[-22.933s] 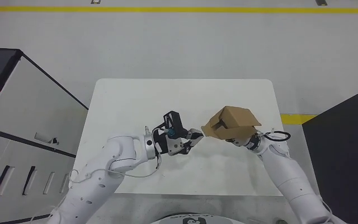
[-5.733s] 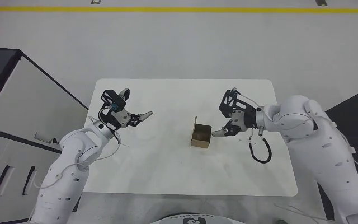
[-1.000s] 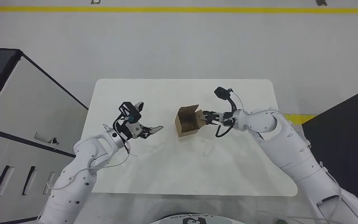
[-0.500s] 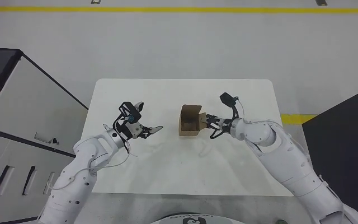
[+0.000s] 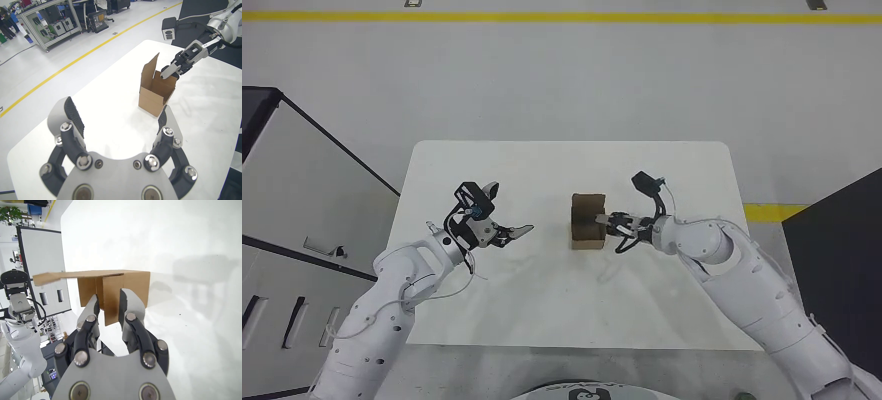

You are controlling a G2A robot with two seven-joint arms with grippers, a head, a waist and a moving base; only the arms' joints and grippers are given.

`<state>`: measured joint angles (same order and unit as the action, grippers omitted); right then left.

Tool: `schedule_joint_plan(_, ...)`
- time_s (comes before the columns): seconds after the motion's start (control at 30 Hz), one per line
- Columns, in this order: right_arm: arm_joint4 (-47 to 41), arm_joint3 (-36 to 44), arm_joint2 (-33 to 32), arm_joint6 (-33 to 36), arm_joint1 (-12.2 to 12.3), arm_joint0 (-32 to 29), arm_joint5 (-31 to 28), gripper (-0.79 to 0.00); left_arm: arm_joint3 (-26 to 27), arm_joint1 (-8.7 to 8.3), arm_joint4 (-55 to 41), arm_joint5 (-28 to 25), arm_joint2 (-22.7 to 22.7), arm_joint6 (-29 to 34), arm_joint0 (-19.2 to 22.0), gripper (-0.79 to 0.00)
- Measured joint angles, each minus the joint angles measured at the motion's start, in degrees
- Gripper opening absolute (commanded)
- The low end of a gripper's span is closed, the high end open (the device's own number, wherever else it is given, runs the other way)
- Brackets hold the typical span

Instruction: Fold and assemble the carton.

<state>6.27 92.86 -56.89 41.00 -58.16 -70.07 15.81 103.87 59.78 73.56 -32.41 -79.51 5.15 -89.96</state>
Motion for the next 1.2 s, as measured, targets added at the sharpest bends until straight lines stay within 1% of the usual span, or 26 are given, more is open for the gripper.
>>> schedule_joint_plan(0.07, -0.05, 0.22, -0.52, 0.15, 0.1, -0.51, -1.02, -0.006, 0.0, 0.0, 0.0, 0.0, 0.0, 0.0, 0.0, 0.0)
schedule_joint_plan(0.2, -0.64, 1.01, -2.26, 0.32, 0.44, -1.95, -3.2, 0.0, 0.0, 0.0, 0.0, 0.0, 0.0, 0.0, 0.0, 0.0)
schedule_joint_plan(0.4, -2.65, 2.98, -7.01, 2.34, 1.45, -5.16, -7.82, 0.0, 0.0, 0.0, 0.0, 0.0, 0.0, 0.0, 0.0, 0.0)
schedule_joint_plan(0.53, -7.31, 2.62, -12.05, 6.59, 2.4, -7.7, -14.44, 0.0, 0.0, 0.0, 0.0, 0.0, 0.0, 0.0, 0.0, 0.0)
schedule_joint_plan(0.63, -11.4, 1.48, -14.99, 9.96, 2.82, -8.52, -19.96, 0.0, 0.0, 0.0, 0.0, 0.02, 0.0, 0.0, 0.0, 0.0)
schedule_joint_plan(0.67, -11.81, 1.35, -15.22, 10.22, 2.85, -8.54, -20.77, 0.0, 0.03, 0.01, -0.03, 0.11, -0.02, -0.04, -0.01, 0.0)
schedule_joint_plan(0.8, -11.64, 1.37, -15.1, 10.13, 2.83, -8.52, -20.2, 0.0, 1.43, -0.05, -0.45, 1.07, -1.0, -0.97, -1.26, 0.0)
schedule_joint_plan(0.83, -11.63, 1.38, -15.1, 10.12, 2.83, -8.52, -20.18, 0.0, 1.89, -0.12, -0.44, 0.7, -1.23, -1.03, -1.69, -0.489)
schedule_joint_plan(0.87, -11.63, 1.38, -15.1, 10.12, 2.83, -8.52, -20.19, 0.0, 2.14, -0.15, -0.46, 0.43, -1.32, -0.93, -1.88, -0.785)
schedule_joint_plan(0.93, -11.67, 1.36, -15.1, 10.09, 2.82, -8.54, -20.21, 0.0, 2.32, -0.15, -0.99, -0.19, -0.99, -0.45, -1.94, -0.785)
schedule_joint_plan(0.97, -12.06, 1.22, -15.09, 9.9, 2.79, -8.68, -20.28, -0.16, 2.19, -0.13, -1.06, -0.34, -0.73, 0.01, -1.79, -0.785)
schedule_joint_plan(1.0, -12.87, 0.87, -15.19, 9.73, 2.75, -8.82, -20.5, -0.462, 1.99, -0.11, -0.96, -0.17, -0.46, 0.58, -1.59, -0.785)
schedule_joint_plan(1.03, -13.95, 0.14, -15.55, 9.8, 2.75, -8.93, -21.14, -0.696, 1.74, -0.04, -0.89, 0.39, -0.05, 1.27, -1.34, -0.785)
schedule_joint_plan(1.07, -14.83, -0.53, -15.92, 10.19, 2.78, -9.01, -21.78, -0.785, 1.6, 0.01, -0.91, 0.86, 0.2, 1.62, -1.19, -0.785)
schedule_joint_plan(1.2, -18.25, -3.23, -17.54, 13.49, 3.02, -9.18, -25.06, -0.785, 1.51, 0.05, -0.98, 1.29, 0.34, 1.76, -1.1, -0.785)
